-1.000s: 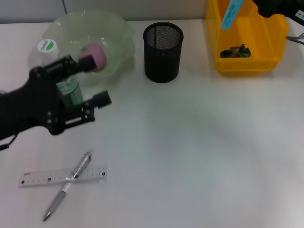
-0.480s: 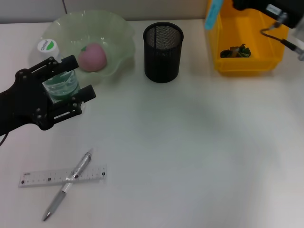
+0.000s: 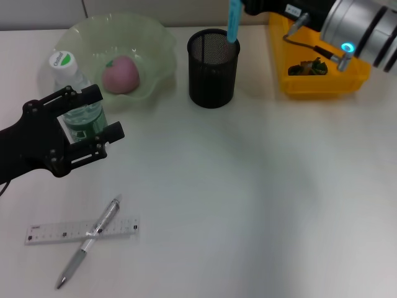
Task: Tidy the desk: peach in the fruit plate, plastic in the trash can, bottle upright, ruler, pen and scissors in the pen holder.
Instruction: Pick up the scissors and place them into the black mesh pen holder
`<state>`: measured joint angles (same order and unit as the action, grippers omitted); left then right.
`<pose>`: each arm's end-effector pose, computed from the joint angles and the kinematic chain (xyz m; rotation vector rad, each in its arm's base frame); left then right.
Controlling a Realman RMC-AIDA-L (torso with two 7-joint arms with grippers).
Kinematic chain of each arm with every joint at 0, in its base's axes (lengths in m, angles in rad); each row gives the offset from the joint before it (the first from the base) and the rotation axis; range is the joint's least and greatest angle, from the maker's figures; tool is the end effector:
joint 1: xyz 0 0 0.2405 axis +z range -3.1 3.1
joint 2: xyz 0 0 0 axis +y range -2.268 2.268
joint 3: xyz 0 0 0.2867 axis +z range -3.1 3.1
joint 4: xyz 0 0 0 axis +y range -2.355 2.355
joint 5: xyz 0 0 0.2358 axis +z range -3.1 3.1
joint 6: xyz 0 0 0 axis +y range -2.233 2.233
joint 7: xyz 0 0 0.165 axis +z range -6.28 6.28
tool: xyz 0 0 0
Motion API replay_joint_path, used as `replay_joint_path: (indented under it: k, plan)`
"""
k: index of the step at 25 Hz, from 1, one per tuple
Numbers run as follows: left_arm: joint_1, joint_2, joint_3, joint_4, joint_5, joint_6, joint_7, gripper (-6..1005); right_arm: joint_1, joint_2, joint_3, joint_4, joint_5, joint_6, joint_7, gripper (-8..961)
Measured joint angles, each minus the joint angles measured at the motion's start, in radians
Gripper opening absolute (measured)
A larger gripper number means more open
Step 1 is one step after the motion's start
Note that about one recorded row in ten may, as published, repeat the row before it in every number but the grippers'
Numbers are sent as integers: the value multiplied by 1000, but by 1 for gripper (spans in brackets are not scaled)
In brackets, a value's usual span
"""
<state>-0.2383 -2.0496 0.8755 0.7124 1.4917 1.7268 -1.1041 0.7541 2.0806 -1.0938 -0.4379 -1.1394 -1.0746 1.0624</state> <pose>-0.3123 0.2992 0.0119 -2.4813 -0.3160 -1.0677 0.1803 0.4818 -0.0526 -2.3007 0.4011 1.0088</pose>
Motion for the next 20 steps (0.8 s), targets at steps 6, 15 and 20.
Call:
replay_joint_path:
  k: [6,15,20]
  plan:
    - [-13,-2,-1,-1,11,-36,2,756,60,8,7,98,7,46,-115,125]
    - [-26,-6,4,-1,12,-54,16,755,102,10,2,192,156,82,-283,129]
    - [-37,-7,5,-1,12,-54,17,755,115,10,-2,205,159,84,-287,131]
